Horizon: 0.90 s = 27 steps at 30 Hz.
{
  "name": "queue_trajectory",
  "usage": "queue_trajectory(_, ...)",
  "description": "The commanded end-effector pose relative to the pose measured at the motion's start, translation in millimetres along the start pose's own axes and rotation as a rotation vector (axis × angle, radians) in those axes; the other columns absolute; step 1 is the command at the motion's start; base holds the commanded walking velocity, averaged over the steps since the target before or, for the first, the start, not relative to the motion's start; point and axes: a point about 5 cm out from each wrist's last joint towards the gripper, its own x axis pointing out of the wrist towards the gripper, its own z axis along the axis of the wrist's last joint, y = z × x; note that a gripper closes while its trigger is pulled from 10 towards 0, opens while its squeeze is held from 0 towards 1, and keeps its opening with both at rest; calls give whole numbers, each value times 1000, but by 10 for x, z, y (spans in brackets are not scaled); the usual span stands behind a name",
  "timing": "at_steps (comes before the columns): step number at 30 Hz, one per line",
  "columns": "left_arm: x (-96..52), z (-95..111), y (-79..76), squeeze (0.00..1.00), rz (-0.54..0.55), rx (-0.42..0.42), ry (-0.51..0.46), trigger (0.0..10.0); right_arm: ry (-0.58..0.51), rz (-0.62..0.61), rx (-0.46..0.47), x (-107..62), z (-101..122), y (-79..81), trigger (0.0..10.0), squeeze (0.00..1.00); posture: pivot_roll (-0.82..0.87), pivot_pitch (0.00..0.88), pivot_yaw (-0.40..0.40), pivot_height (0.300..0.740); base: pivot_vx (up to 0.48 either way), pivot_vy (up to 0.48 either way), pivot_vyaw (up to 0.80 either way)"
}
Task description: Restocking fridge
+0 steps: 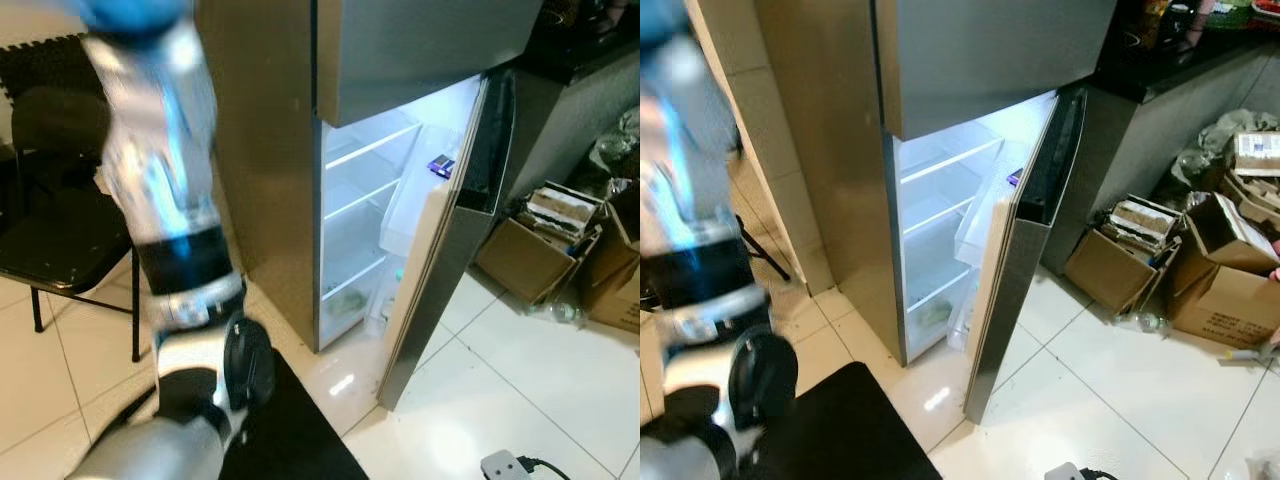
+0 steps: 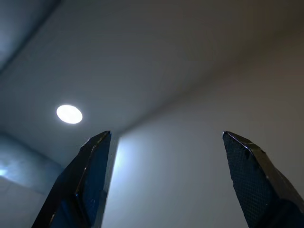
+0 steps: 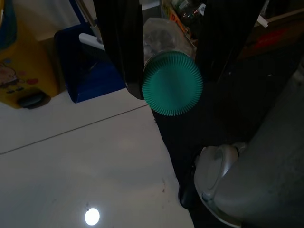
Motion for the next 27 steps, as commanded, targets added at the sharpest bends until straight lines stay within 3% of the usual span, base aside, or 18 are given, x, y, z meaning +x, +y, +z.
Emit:
queue_trajectory(1,-64,-86,-65,0,-31,-13,82,10000,11,-7,10,-5,-45,-7,10000,0,-49,12,-17,740,0,0,0)
queue_trajectory(2,-238,-92,-69,0,13,-9,113,10000,10,-5,13,-2,-46,4,10000,0,-57,8,-11,740,0,0,0)
queue_trajectory(5,-354,-95,-74,0,45,-8,130,10000,10,-3,15,-1,-46,12,10000,0,-57,8,-11,740,0,0,0)
queue_trajectory(8,-1092,-120,-46,0,304,22,264,10000,17,1,15,4,-66,39,10000,0,-57,0,-8,740,0,0,0)
queue_trajectory(9,-1092,-120,-46,0,304,22,264,10000,17,1,15,4,-66,39,10000,0,-57,0,-8,740,0,0,0)
queue_trajectory(10,-1393,-132,-44,0,418,37,313,10000,20,0,14,4,-74,42,10000,0,-56,0,-7,740,0,0,0)
queue_trajectory(12,-1836,-139,-81,0,575,55,372,10000,23,-3,11,3,-85,41,10000,0,-58,0,-8,740,0,0,0)
queue_trajectory(13,-1836,-139,-81,0,575,55,372,10000,23,-3,11,3,-85,41,10000,0,-58,0,-8,740,0,0,0)
queue_trajectory(14,-2082,-143,-91,0,676,78,415,10000,24,-6,9,2,-89,37,10000,0,-58,0,-9,740,0,0,0)
queue_trajectory(15,-2226,-147,-112,0,735,91,447,10000,25,-8,7,1,-92,34,10000,0,-58,0,-9,740,0,0,0)
queue_trajectory(16,-2226,-147,-112,0,735,91,447,10000,25,-8,7,1,-92,34,10000,0,-58,0,-9,740,0,0,0)
queue_trajectory(18,-2656,-141,-185,0,917,123,506,10000,24,-16,6,-3,-95,18,10000,0,-61,0,-13,740,0,0,0)
queue_trajectory(19,-2798,-141,-224,0,976,136,531,10000,24,-18,6,-4,-95,11,10000,0,-61,0,-13,740,0,0,0)
queue_trajectory(21,-2882,-142,-250,0,1010,144,548,10000,23,-20,6,-5,-95,7,10000,0,-61,0,-13,740,0,0,0)
queue_trajectory(23,-3306,-75,-365,0,1256,236,644,10000,7,-49,5,-12,-76,-33,10000,0,-63,0,-14,740,0,0,0)
queue_trajectory(25,-3595,-35,-498,0,1426,311,767,10000,-14,-82,10,-21,-46,-84,10000,0,-62,0,-14,740,0,0,0)
queue_trajectory(27,-3662,-31,-537,0,1460,331,816,10000,-23,-94,14,-25,-32,-104,10000,0,-62,0,-14,740,0,0,0)
